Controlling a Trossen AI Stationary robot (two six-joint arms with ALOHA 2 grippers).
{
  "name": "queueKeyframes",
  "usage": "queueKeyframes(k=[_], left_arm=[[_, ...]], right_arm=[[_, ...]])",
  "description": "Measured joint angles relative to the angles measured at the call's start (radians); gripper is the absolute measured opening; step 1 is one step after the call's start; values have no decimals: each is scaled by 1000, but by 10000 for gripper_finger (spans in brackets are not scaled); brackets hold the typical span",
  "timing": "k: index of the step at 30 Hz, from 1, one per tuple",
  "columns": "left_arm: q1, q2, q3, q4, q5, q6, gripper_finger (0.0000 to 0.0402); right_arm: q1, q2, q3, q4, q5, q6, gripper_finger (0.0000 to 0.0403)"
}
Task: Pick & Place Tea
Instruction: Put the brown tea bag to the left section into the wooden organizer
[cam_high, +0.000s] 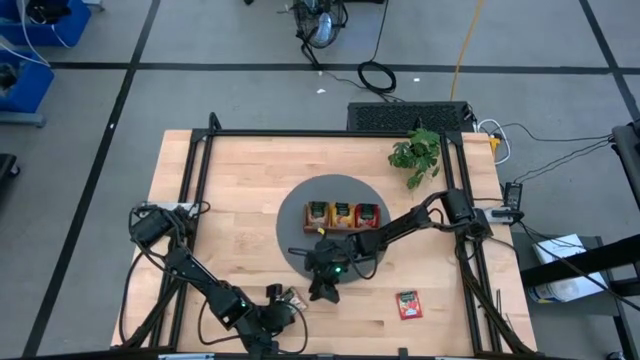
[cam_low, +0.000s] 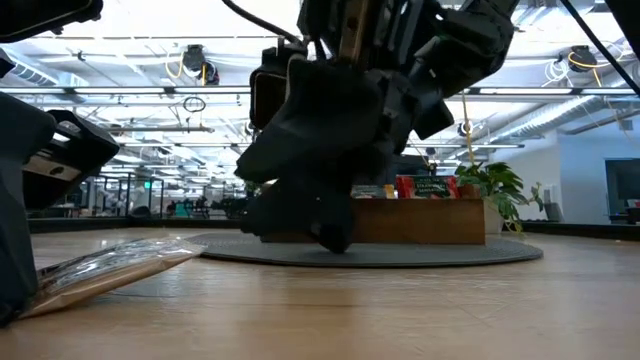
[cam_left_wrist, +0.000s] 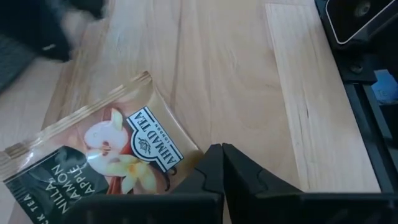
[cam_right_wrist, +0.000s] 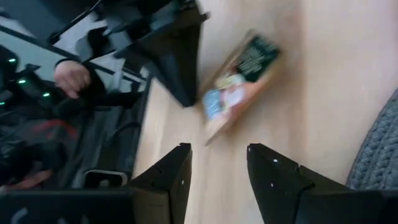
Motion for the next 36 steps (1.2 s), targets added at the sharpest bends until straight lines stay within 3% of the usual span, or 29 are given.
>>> queueKeyframes(k=[10, 15, 22, 28, 36], left_arm=[[2, 0, -1, -1, 5, 10, 9], [2, 0, -2, -1, 6, 11, 4], [-4, 0, -13, 13, 4, 10, 5], [-5, -1, -54, 97, 0, 22, 12], [2, -2, -76, 150, 23, 26, 9]], right_arm=[[32, 103, 91, 20, 6, 40, 142], [28, 161, 176, -145, 11, 22, 142], [7, 94, 177, -207, 18, -55, 142], [8, 38, 175, -417, 131, -121, 141], [4, 76, 178, -307, 119, -105, 162]])
